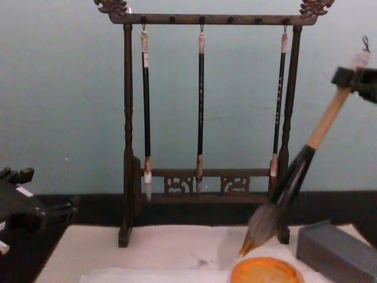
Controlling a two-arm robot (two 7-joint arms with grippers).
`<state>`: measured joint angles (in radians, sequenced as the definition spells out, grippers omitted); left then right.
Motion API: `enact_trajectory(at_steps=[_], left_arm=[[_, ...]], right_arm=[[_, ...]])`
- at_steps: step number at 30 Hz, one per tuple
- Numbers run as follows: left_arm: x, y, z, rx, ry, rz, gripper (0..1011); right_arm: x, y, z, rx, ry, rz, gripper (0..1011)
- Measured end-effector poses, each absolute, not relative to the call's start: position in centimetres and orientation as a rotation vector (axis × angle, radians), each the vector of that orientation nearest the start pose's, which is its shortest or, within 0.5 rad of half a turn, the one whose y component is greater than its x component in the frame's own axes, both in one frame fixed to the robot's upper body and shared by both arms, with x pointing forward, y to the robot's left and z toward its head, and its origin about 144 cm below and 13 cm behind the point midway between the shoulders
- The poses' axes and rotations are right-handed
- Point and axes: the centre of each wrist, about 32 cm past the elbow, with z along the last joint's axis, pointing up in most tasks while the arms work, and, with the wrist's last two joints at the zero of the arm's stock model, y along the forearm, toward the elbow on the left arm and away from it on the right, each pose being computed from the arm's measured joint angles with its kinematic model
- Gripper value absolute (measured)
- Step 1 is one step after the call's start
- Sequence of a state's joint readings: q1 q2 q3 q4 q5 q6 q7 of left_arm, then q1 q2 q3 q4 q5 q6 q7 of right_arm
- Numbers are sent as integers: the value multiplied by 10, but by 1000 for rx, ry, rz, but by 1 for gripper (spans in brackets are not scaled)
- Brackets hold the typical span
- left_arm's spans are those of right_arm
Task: Pick up the brush from the inkstone, write on the paper, then place the brush back to its original position.
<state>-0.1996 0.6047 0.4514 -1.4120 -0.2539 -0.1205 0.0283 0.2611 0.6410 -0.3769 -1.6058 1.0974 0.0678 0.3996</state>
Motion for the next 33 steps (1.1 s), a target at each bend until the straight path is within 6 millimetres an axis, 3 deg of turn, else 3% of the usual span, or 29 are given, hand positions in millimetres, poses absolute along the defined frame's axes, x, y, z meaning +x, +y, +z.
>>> enact_trajectory(at_steps=[7, 17, 33], left_arm=[[489, 310, 1140, 304, -285, 1248, 1010], [489, 310, 1140, 304, -285, 1248, 1010], [489, 310, 1140, 304, -285, 1248, 1010]], right_arm=[[487, -281, 1236, 228, 184, -733, 171], [476, -264, 1234, 132, 82, -649, 171], [474, -252, 1223, 74, 118, -568, 171]])
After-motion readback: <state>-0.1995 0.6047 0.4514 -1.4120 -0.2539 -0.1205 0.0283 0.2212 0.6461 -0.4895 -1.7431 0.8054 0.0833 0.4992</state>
